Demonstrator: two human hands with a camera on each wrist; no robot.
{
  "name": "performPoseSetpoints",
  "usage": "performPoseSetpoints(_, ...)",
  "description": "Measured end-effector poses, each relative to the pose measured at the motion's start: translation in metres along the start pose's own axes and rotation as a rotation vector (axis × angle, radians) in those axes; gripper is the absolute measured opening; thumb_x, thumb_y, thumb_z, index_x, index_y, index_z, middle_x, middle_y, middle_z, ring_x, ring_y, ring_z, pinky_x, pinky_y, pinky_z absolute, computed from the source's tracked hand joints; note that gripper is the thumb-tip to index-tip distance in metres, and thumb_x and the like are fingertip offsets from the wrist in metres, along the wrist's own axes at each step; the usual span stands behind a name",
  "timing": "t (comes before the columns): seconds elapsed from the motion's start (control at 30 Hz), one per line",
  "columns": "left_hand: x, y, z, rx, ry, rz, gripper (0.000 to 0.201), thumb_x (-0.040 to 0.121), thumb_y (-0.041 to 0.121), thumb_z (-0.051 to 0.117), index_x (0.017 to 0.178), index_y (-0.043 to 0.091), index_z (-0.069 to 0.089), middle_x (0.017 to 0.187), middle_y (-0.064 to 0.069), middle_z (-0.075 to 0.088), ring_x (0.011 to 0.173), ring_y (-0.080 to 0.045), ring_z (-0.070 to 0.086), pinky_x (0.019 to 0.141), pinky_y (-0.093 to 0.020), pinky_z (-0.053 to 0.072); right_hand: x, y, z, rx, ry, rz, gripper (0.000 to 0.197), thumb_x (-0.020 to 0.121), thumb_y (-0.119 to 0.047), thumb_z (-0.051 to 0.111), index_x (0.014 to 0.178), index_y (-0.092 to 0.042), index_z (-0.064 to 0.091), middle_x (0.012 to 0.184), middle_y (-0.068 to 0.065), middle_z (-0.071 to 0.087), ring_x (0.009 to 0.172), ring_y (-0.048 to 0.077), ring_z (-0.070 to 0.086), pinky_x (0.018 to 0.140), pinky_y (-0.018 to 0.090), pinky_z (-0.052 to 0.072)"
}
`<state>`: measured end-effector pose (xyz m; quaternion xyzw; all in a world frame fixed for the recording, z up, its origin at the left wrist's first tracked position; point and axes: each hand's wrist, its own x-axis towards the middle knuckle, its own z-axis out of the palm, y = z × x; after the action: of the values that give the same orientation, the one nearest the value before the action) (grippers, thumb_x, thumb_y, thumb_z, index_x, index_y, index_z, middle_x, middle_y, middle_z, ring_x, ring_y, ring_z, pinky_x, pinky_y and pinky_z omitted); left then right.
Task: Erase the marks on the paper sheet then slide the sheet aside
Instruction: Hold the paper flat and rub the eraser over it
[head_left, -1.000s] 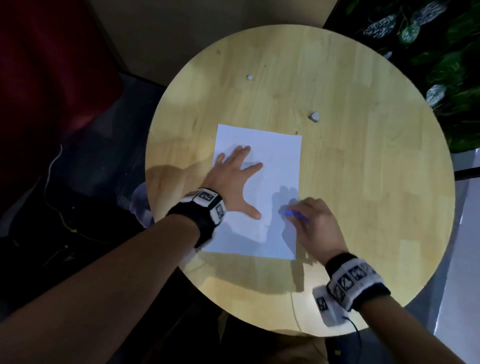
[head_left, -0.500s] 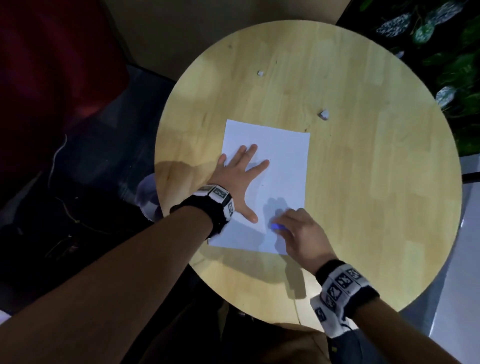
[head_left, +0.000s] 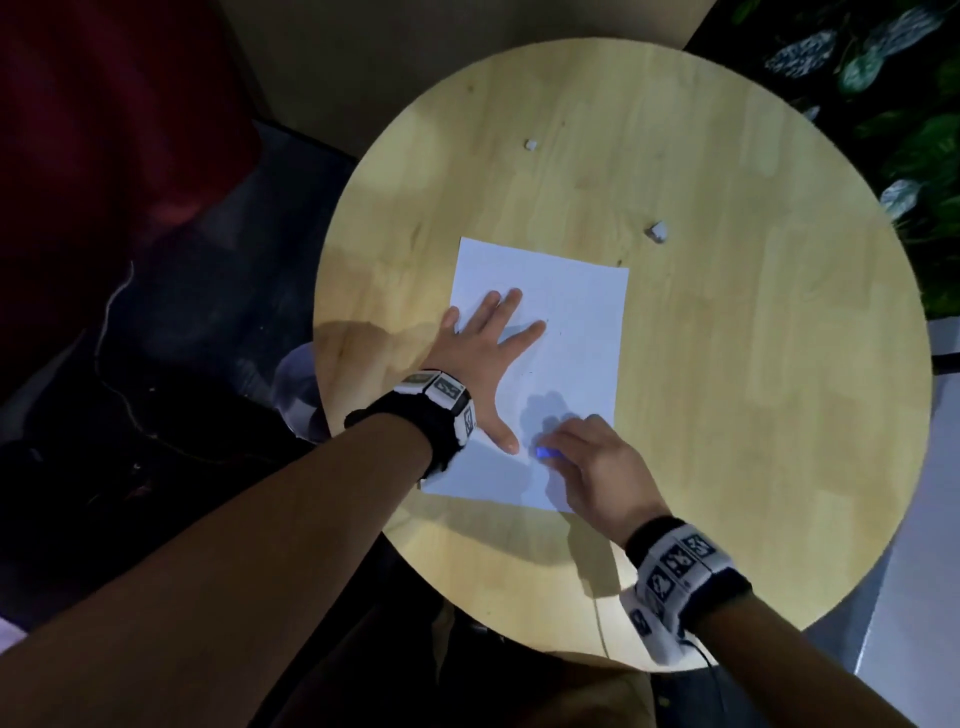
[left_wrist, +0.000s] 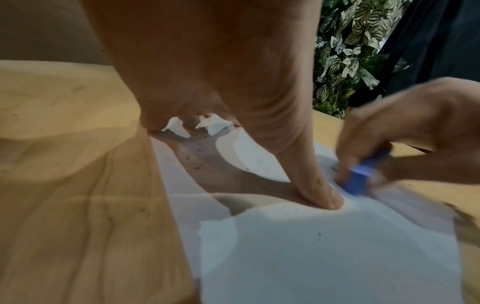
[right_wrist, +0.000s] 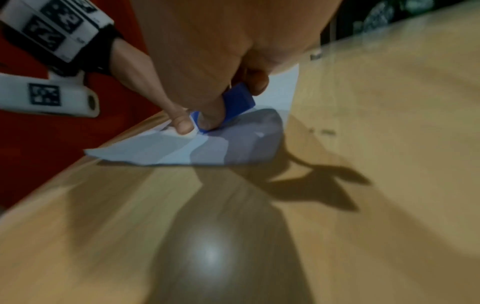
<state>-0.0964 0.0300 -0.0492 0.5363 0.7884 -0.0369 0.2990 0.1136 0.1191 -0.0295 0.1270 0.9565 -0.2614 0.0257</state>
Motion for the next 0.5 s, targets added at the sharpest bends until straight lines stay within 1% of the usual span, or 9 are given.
performPoseSetpoints(0.07,-0.001,0.001,0.001,-0.006,0.012,-0.006,0.155,0.041,0.078,0.083,0.160,0.035,-0.007,0.164,-0.003,-0.029,0.152,-0.025,-0.023,0.120,-0.057,-0.001,0.040,0.015,-0.004,-0.066,0.085,0.057,0.012,0.085,-0.012,0.062,0.093,-0.015,0.070,0.088,0.003,0.064,0.081,0.027,0.053,0.057,0.035,0.050)
performPoseSetpoints(0.1,0.000,0.001,0.001,-0.007,0.013,-0.012,0.157,0.041,0.078,0.083,0.160,0.032,-0.008,0.164,-0.003,-0.028,0.153,-0.024,-0.022,0.120,-0.057,0.000,0.064,0.023,-0.007,-0.082,0.144,0.111,0.011,0.085,-0.011,0.061,0.092,-0.013,0.070,0.088,0.005,0.064,0.083,0.029,0.054,0.059,0.038,0.051)
performPoseSetpoints(0.17,0.001,0.000,0.001,-0.016,-0.010,-0.023,0.162,0.039,0.080,0.083,0.161,0.025,-0.009,0.165,-0.001,-0.027,0.153,-0.023,-0.021,0.122,-0.058,0.000,0.104,0.037,-0.013,-0.075,0.223,0.227,0.013,0.086,-0.009,0.061,0.093,-0.011,0.071,0.089,0.007,0.063,0.090,0.030,0.054,0.064,0.039,0.051)
performPoseSetpoints(0.2,0.002,0.000,0.000,-0.021,-0.023,-0.024,0.164,0.038,0.081,0.083,0.160,0.023,-0.010,0.165,0.000,-0.027,0.153,-0.022,-0.022,0.122,-0.058,0.000,0.113,0.039,-0.013,-0.060,0.247,0.272,0.014,0.086,-0.008,0.061,0.094,-0.011,0.071,0.089,0.006,0.063,0.092,0.028,0.053,0.066,0.039,0.051)
performPoseSetpoints(0.23,0.002,0.000,0.000,-0.025,-0.031,-0.026,0.165,0.039,0.081,0.083,0.160,0.022,-0.011,0.165,0.000,-0.028,0.153,-0.022,-0.022,0.121,-0.058,-0.001,0.114,0.037,-0.012,-0.052,0.262,0.295,0.014,0.086,-0.007,0.061,0.094,-0.011,0.071,0.089,0.005,0.062,0.092,0.027,0.053,0.067,0.038,0.051)
performPoseSetpoints(0.3,0.001,0.002,-0.002,-0.027,-0.032,-0.032,0.164,0.040,0.078,0.085,0.160,0.022,-0.012,0.164,0.001,-0.028,0.152,-0.022,-0.023,0.120,-0.058,-0.001,0.092,0.026,-0.006,-0.023,0.266,0.284,0.012,0.085,-0.007,0.062,0.094,-0.011,0.071,0.089,0.005,0.063,0.089,0.027,0.054,0.068,0.038,0.051)
performPoseSetpoints(0.4,-0.001,0.004,-0.002,-0.025,-0.006,-0.037,0.161,0.042,0.074,0.086,0.160,0.023,-0.011,0.165,0.001,-0.027,0.153,-0.021,-0.022,0.121,-0.057,0.001,0.031,0.005,0.002,0.030,0.147,0.176,0.017,0.084,-0.005,0.065,0.097,-0.015,0.070,0.091,-0.001,0.064,0.086,0.023,0.054,0.066,0.039,0.051)
performPoseSetpoints(0.43,-0.001,0.003,-0.001,-0.029,0.000,-0.037,0.160,0.043,0.074,0.085,0.160,0.023,-0.011,0.165,0.001,-0.027,0.153,-0.021,-0.022,0.122,-0.056,0.001,0.019,0.002,0.002,0.027,0.104,0.144,0.018,0.084,-0.006,0.065,0.098,-0.017,0.070,0.092,-0.003,0.064,0.086,0.022,0.053,0.064,0.038,0.051)
performPoseSetpoints(0.5,0.000,0.002,0.000,-0.038,0.008,-0.040,0.161,0.042,0.075,0.085,0.160,0.022,-0.011,0.165,0.001,-0.027,0.153,-0.020,-0.021,0.122,-0.056,0.001,0.029,0.007,-0.004,-0.002,0.091,0.112,0.015,0.085,-0.008,0.065,0.097,-0.016,0.071,0.092,-0.002,0.065,0.085,0.023,0.054,0.064,0.036,0.051)
